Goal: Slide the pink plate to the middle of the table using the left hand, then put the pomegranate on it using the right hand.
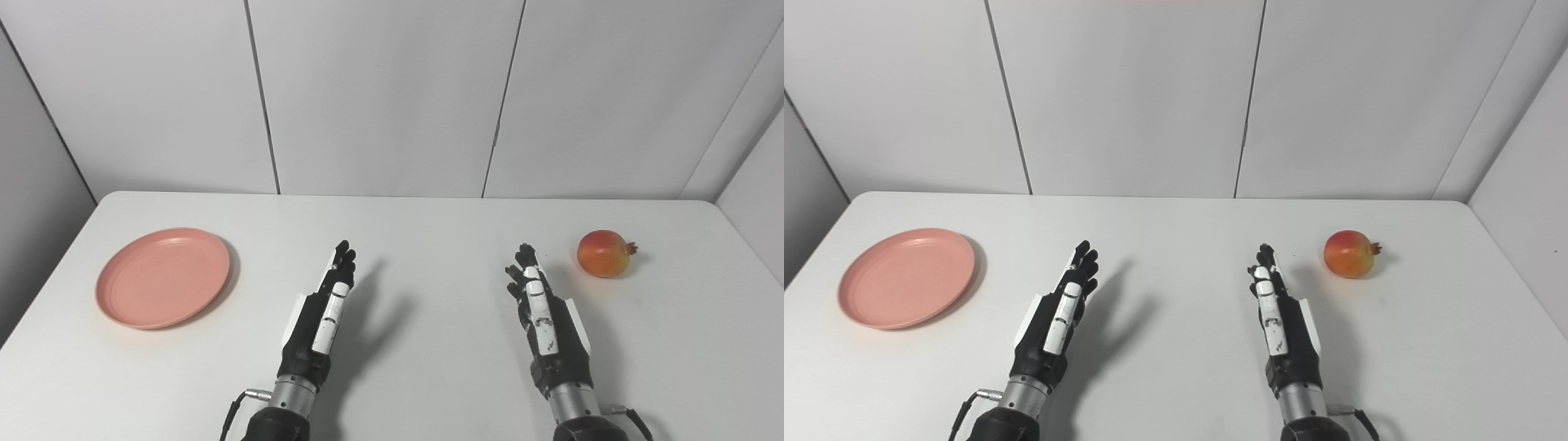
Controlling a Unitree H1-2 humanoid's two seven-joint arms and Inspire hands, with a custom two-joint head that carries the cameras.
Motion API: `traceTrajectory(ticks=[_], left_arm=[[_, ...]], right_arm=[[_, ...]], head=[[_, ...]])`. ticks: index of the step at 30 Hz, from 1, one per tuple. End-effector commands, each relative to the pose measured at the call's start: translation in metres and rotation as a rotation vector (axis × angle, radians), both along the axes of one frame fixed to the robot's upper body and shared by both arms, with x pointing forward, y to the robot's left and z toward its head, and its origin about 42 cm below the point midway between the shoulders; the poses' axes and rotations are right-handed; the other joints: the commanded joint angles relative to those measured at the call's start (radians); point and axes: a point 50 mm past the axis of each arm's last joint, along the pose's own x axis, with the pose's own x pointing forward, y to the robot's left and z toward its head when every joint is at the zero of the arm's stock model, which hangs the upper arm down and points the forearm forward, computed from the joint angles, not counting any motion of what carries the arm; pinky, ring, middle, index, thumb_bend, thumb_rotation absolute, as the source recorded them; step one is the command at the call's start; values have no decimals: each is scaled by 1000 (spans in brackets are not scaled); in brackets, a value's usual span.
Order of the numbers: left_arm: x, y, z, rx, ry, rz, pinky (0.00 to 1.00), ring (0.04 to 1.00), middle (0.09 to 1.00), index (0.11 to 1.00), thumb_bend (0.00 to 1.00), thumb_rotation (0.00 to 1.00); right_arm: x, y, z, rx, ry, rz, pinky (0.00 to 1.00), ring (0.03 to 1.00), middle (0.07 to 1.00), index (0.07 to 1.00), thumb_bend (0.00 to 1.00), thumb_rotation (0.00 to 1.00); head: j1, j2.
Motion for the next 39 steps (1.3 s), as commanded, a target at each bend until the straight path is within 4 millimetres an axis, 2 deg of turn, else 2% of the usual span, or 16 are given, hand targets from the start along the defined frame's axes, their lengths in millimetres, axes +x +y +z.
traceTrajectory(ticks=[1,31,35,39], left_arm=[[5,-3,15,-12,-75,-2,1000,1000,1000,1000,445,1000],[5,-3,14,-13,-78,-1,1000,1000,1000,1000,444,1000],[5,-4,13,-16,-78,-4,1000,1000,1000,1000,444,1000],[4,-8,11,-5,-62,-6,1000,1000,1000,1000,462,1000]], right_arm=[[3,2,20,10,-96,7,985,971,996,985,413,1000],[3,2,19,31,-90,10,988,971,992,979,379,1000],[3,1,19,28,-89,10,985,971,993,983,380,1000],[2,-2,17,30,-92,13,987,976,997,988,379,1000]], head=[[2,1],[2,-3],[13,-10],[60,-24]])
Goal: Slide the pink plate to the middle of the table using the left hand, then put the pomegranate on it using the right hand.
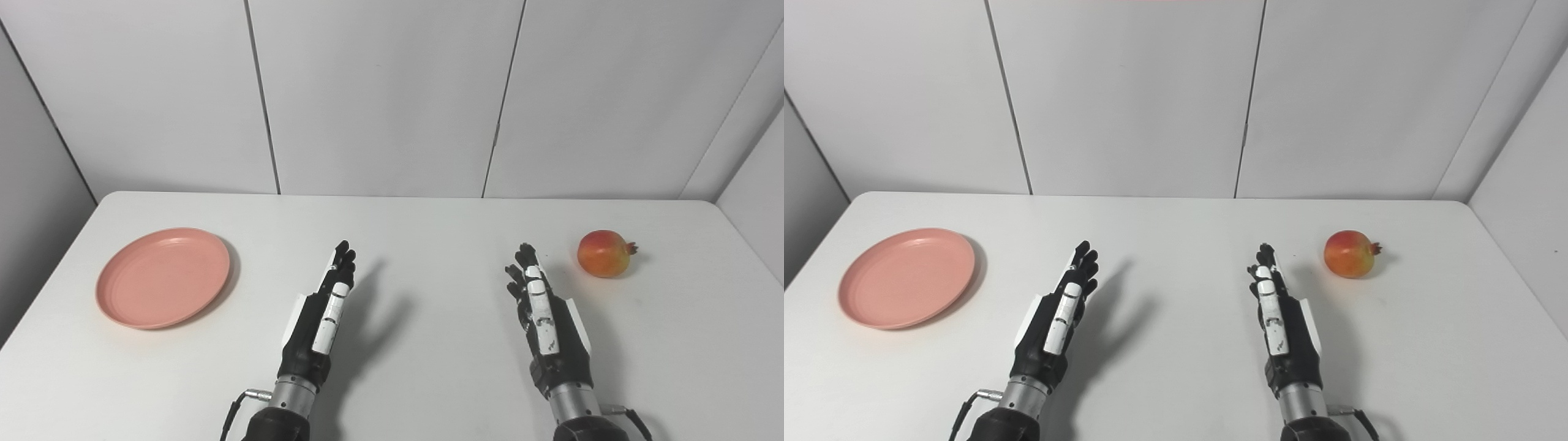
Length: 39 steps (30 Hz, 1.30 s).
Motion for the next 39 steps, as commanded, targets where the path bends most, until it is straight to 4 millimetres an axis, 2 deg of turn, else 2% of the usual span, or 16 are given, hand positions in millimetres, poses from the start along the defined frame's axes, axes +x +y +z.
traceTrajectory(ticks=[1,8,9,15,19,27,39], left_arm=[[4,-8,13,-4,-65,-4,1000,1000,1000,1000,465,1000],[2,-24,7,14,-50,-2,981,991,1000,999,452,1000],[2,-26,6,13,-49,-2,977,990,1000,998,451,1000],[3,-45,2,15,-41,-4,966,987,1000,995,435,1000],[4,-53,-1,30,-32,-7,969,991,1000,1000,448,1000],[5,-60,-3,39,-34,-2,958,986,1000,1000,445,1000],[4,-59,-3,40,-34,-3,956,987,1000,1000,460,1000]], right_arm=[[2,-3,17,7,-92,7,983,975,996,988,381,1000],[-1,-16,13,11,-85,28,1000,983,1000,994,395,1000],[-1,-18,13,8,-86,32,1000,983,1000,994,392,1000],[-3,-31,11,2,-95,65,1000,995,1000,998,374,1000],[-2,-36,9,7,-95,91,1000,1000,1000,1000,368,1000],[-3,-38,12,8,-88,87,1000,1000,1000,1000,354,1000],[-4,-35,13,0,-83,90,1000,1000,1000,1000,314,1000]], head=[[14,-4],[134,-47],[134,-47],[255,-80],[295,-95],[314,-104],[312,-102]])
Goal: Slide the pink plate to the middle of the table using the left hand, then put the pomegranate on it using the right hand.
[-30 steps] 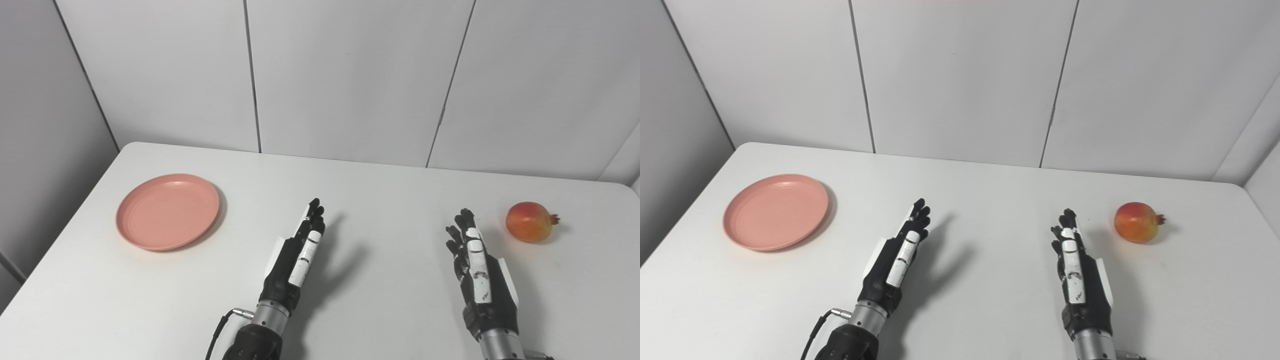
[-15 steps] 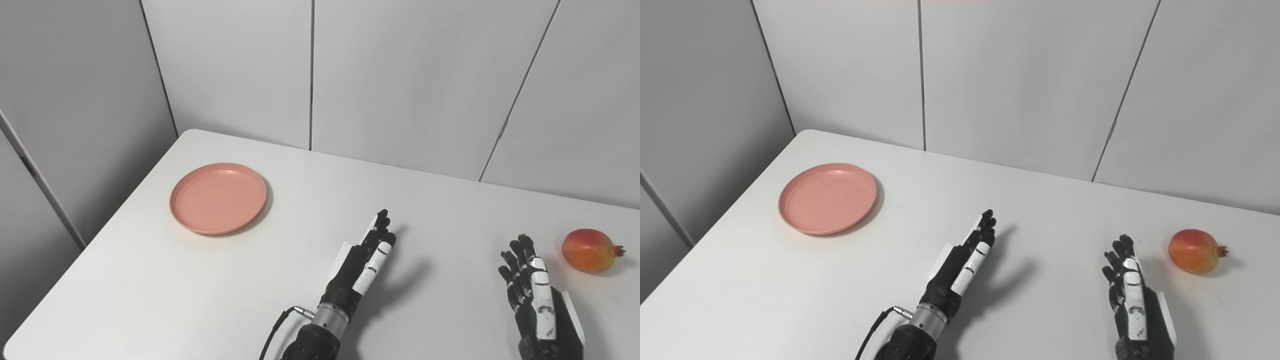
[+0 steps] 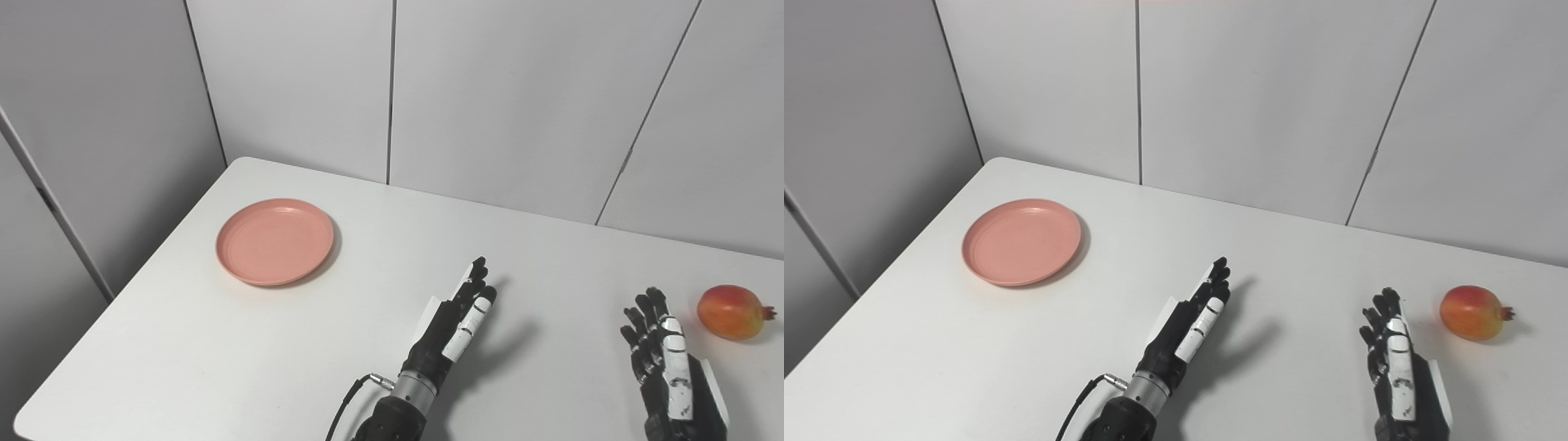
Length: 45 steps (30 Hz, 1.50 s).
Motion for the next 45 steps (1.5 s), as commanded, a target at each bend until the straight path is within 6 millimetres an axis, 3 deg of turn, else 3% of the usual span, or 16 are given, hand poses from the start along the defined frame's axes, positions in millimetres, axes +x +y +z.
traceTrajectory(ticks=[1,11,21,45], left_arm=[[3,-8,10,-19,-55,-7,955,987,1000,1000,461,1000],[6,-3,12,-12,-60,-1,965,990,1000,1000,474,1000],[9,4,26,-19,-97,19,971,997,1000,1000,478,1000],[24,34,87,-37,-285,96,936,964,985,974,487,1000]], right_arm=[[1,1,15,1,-75,2,1000,1000,1000,1000,312,1000],[3,4,13,2,-75,4,1000,1000,1000,1000,301,1000],[3,5,12,1,-72,9,1000,1000,1000,1000,287,1000],[5,7,9,-3,-73,11,1000,1000,1000,1000,278,1000]], head=[[1,0],[0,-10],[2,-16],[12,-31]])
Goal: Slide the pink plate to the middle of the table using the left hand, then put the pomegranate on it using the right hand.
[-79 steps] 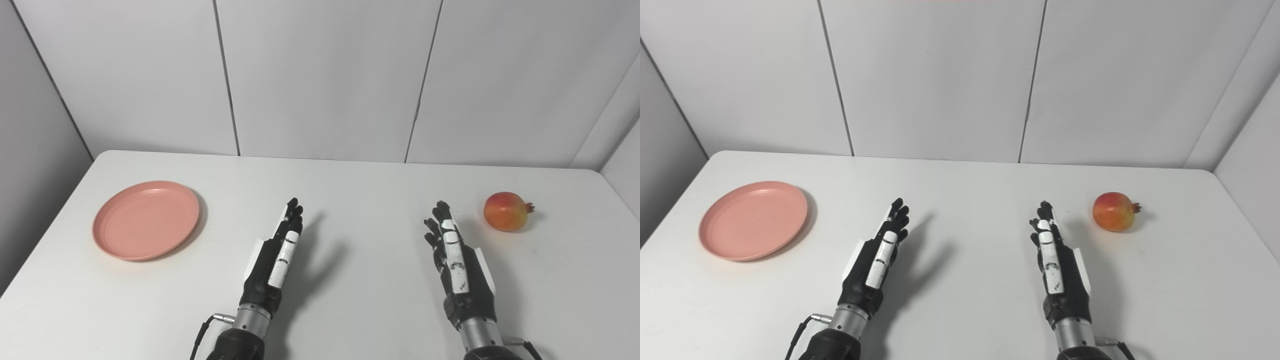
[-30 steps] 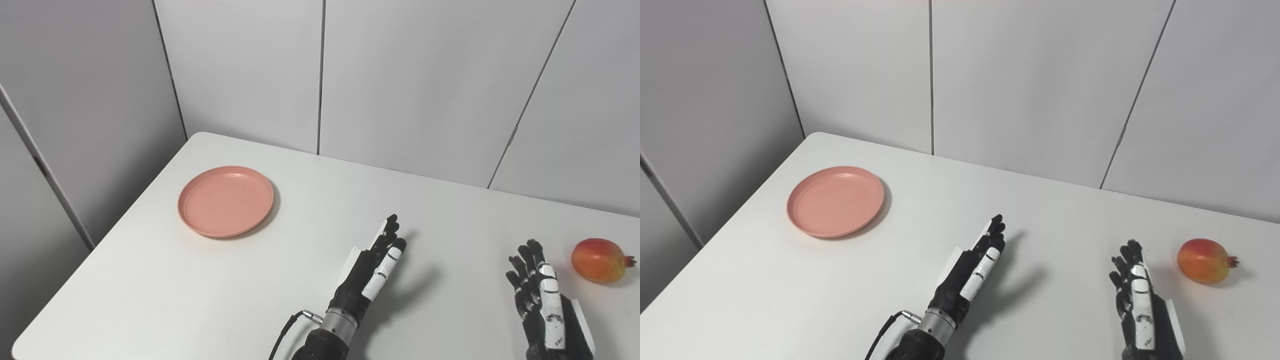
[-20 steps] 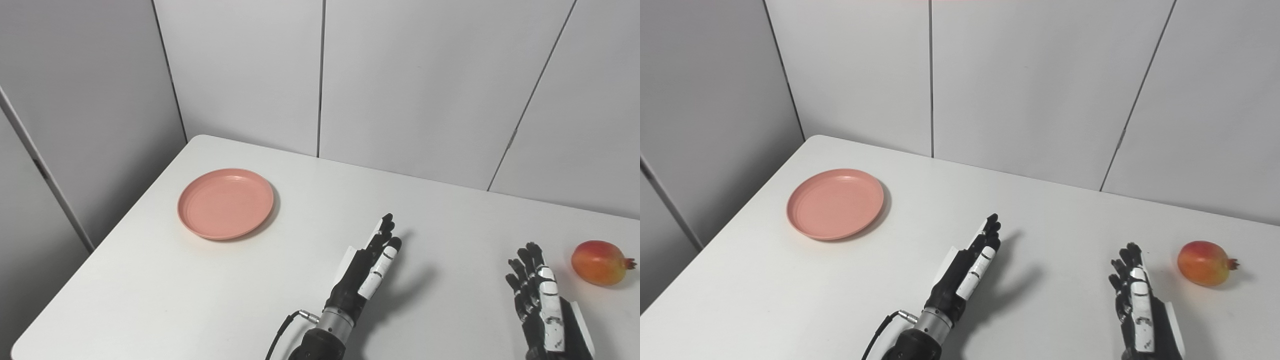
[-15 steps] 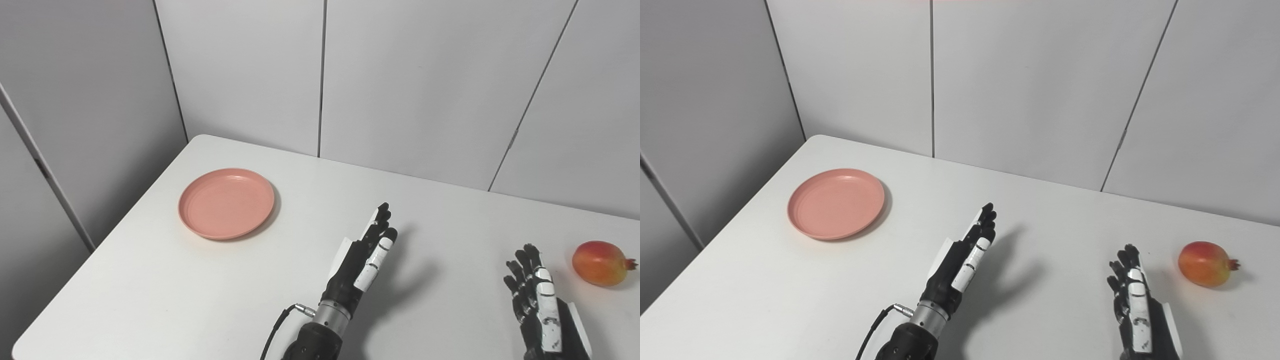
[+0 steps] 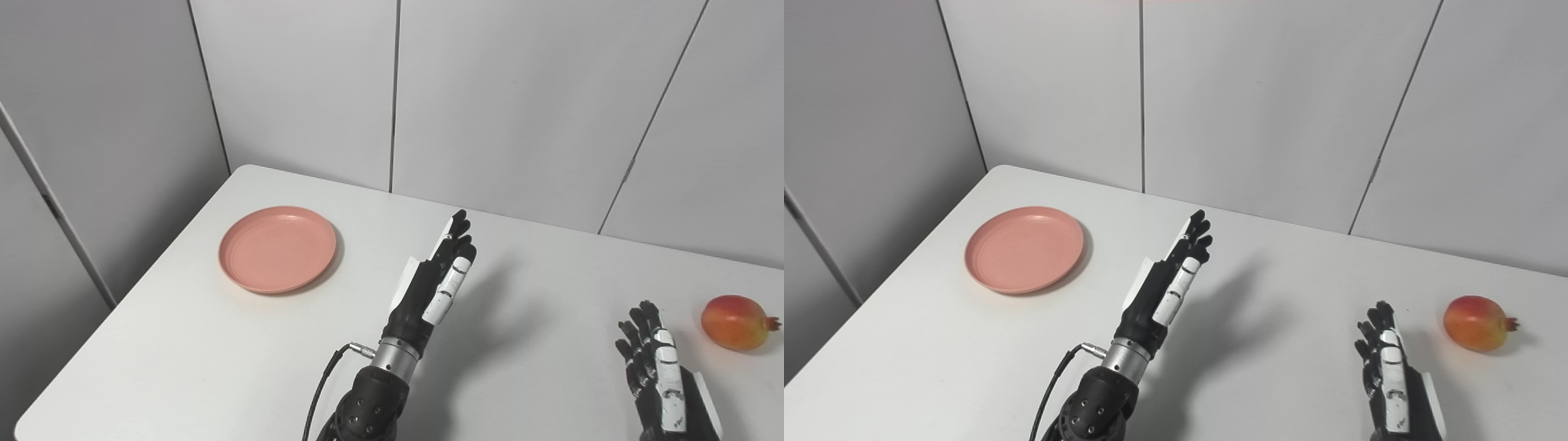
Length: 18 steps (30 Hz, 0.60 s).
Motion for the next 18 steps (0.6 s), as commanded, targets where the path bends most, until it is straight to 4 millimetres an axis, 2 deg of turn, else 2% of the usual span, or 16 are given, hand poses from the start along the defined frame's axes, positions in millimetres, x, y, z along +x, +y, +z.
traceTrajectory(ticks=[1,4,11,18], left_arm=[[9,2,32,-33,-112,14,941,966,984,972,477,1000],[13,9,40,-51,-138,32,980,975,989,980,472,1000],[22,34,58,-70,-216,89,987,980,995,990,444,1000],[27,59,71,-79,-260,179,987,985,1000,993,474,1000]], right_arm=[[4,1,16,-1,-95,3,1000,1000,1000,1000,275,1000],[4,1,16,-8,-96,1,1000,1000,1000,1000,264,1000],[4,2,16,-4,-95,-1,1000,1000,1000,1000,264,1000],[4,1,15,-7,-93,2,1000,1000,1000,1000,259,1000]], head=[[2,1],[2,1],[6,1],[9,0]])
